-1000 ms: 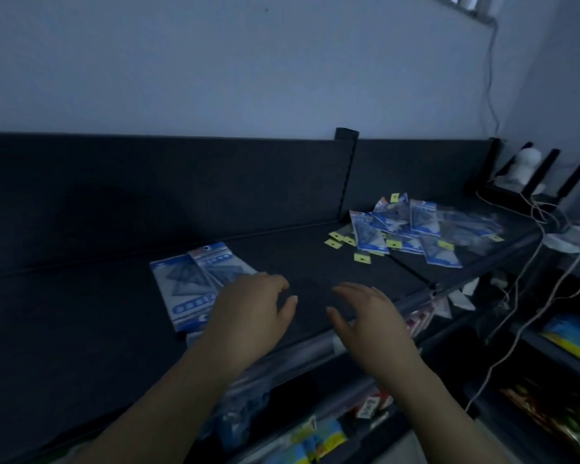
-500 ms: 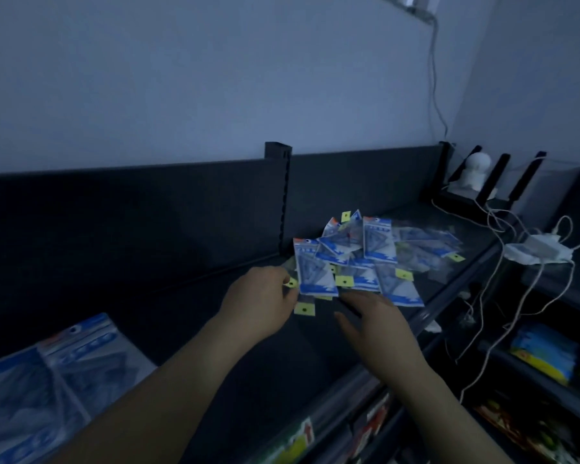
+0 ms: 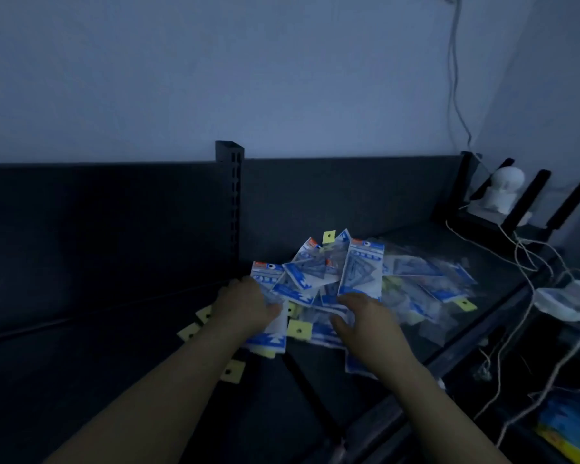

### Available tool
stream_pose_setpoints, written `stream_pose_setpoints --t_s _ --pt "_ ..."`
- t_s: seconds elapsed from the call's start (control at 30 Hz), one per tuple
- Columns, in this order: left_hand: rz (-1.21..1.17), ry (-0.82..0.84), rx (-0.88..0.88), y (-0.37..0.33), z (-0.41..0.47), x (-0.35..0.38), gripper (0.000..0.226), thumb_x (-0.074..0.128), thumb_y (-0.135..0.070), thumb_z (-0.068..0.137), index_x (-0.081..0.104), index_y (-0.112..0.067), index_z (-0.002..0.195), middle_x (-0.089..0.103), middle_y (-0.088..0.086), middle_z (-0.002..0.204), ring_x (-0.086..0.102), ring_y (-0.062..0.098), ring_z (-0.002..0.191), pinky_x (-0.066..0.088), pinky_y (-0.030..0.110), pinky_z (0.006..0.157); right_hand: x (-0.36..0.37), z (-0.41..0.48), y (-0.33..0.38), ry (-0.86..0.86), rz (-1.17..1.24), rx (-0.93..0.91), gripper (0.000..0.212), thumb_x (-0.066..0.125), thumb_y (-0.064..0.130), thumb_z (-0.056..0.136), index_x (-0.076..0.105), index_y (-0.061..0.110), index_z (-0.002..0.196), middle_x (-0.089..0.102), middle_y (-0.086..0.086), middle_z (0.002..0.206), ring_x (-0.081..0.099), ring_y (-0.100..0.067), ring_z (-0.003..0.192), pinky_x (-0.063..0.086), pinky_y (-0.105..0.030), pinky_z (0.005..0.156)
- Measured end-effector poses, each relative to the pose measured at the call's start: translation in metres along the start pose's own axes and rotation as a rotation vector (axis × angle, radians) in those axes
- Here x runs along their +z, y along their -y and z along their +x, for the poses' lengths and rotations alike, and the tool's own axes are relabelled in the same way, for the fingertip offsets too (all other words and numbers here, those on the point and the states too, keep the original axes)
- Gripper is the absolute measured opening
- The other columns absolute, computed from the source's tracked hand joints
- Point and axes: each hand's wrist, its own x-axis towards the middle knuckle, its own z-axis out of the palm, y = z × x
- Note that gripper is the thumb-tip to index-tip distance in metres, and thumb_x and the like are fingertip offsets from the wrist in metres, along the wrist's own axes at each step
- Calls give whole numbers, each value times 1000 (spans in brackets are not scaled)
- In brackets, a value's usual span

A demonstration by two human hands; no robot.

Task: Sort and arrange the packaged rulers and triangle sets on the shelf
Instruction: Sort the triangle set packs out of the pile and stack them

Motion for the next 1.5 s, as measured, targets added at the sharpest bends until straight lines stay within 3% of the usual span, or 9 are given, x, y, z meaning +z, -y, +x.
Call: stream_pose_setpoints --t_s 0.1,0.23,0.43,0.6,0.83,1.07,1.27,1.33,1.5 --pt "-54 -9 -124 -5 15 8 72 71 -53 74 46 -8 126 50 13 125 54 28 108 47 32 82 -1 33 -34 22 -10 10 44 48 32 97 47 15 137 43 -5 145 42 -23 130 35 -31 105" --pt "-291 -83 -166 1 25 6 31 71 -31 82 58 -7 97 63 6 105 56 19 84 43 25 65 3 70 -72 73 -100 0 49 38 35 100 35 16 145 27 -9 155 29 -26 139 27 -35 113" --pt "-565 -344 -42 -8 14 -17 29 65 -27 89 61 -5 107 62 7 101 58 22 91 41 28 74 9 88 -91 -15 -32 -88 29 48 29 94 69 14 107 61 -8 113 58 -27 103 45 -32 84" --pt "-543 -190 74 -52 35 -2 23 58 -25 94 63 -9 110 63 5 104 55 11 85 40 18 61 5 98 -96 79 -16 60 75 57 64 80 39 22 139 41 -10 140 34 -31 130 30 -39 107" --pt "-304 -107 -44 -74 81 31 40 65 -29 88 56 -2 117 59 14 118 58 26 102 47 31 80 7 97 -107 73 67 96 81 54 67 80 22 32 147 29 -5 146 19 -29 135 19 -40 110" --pt "-351 -170 -62 -84 71 28 33 78 -24 77 47 -15 81 49 -4 77 46 8 67 33 22 49 5 99 -109 64 102 136 88 60 67 76 25 26 146 35 -5 145 23 -30 134 22 -43 108" --pt "-498 9 -88 -73 55 16 23 71 -26 84 66 -4 84 63 6 84 57 15 73 44 24 59 4 111 -112 38 394 205 44 70 31 79 55 19 119 67 0 92 61 -24 100 46 -44 94" --pt "-540 10 -93 -68 48 11 24 68 -22 87 67 -2 99 63 7 96 57 16 83 44 24 63 2 113 -112 42 424 209 24 66 20 82 60 20 105 70 -2 90 65 -24 92 51 -42 87" --pt "-781 -30 -172 -61 35 5 14 59 -15 92 61 -10 106 62 3 90 59 17 79 47 26 65 0 112 -112 51 478 167 19 64 15 82 65 16 102 68 -3 87 65 -22 88 54 -37 81"
